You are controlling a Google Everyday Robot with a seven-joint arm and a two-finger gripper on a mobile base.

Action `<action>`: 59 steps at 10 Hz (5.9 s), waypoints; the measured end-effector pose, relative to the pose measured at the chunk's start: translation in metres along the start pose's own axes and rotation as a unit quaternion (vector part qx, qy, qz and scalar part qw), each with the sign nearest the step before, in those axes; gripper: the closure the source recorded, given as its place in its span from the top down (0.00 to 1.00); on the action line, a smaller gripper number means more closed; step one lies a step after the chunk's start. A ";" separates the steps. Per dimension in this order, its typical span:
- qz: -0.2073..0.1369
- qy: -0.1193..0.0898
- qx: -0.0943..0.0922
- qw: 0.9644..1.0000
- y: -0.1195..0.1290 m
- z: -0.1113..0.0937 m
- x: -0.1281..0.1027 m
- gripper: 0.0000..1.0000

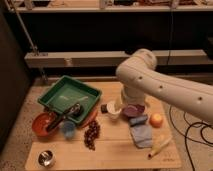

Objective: Place banana in metal cup

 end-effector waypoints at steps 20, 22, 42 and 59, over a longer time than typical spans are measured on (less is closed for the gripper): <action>0.346 -0.142 -0.064 0.925 0.126 0.140 -0.124 0.80; 0.353 -0.154 -0.045 0.922 0.140 0.156 -0.123 0.80; 0.381 -0.048 -0.019 0.923 0.173 0.230 -0.090 0.80; 0.395 -0.131 0.092 0.905 0.135 0.197 -0.061 0.00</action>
